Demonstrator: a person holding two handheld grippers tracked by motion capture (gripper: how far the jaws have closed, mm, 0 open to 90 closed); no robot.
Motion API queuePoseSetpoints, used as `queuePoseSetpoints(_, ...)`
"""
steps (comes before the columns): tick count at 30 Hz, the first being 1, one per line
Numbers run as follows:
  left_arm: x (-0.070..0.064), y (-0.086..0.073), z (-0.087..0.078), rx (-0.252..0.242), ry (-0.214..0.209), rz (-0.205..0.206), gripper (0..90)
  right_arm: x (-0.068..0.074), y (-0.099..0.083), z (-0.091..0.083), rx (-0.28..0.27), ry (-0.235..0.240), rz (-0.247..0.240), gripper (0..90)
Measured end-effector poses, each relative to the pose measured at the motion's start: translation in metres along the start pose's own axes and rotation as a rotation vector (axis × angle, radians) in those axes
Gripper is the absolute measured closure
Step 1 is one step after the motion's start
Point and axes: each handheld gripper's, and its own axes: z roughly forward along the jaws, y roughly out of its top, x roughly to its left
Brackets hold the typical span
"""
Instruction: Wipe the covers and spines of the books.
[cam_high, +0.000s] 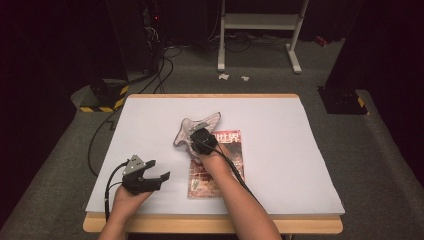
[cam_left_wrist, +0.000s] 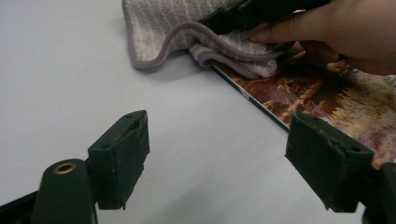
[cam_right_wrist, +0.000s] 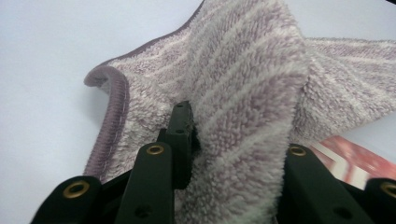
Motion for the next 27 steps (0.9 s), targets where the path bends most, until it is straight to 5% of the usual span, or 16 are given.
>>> queuePoseSetpoints(4, 0.0, 0.0, 0.001, 0.006, 0.001, 0.001, 21.9, 0.002, 0.001, 0.001, -0.005, 0.011, 0.002, 66.6)
queuePoseSetpoints(12, 0.001, -0.001, 0.001, 0.01, 0.007, 0.002, 21.9, -0.024, -0.009, -0.006, 0.013, -0.016, 0.03, 66.2)
queuePoseSetpoints(27, -0.003, -0.004, 0.007, 0.04, 0.011, 0.012, 21.9, -0.109, -0.061, -0.047, 0.012, -0.117, 0.166, 67.4)
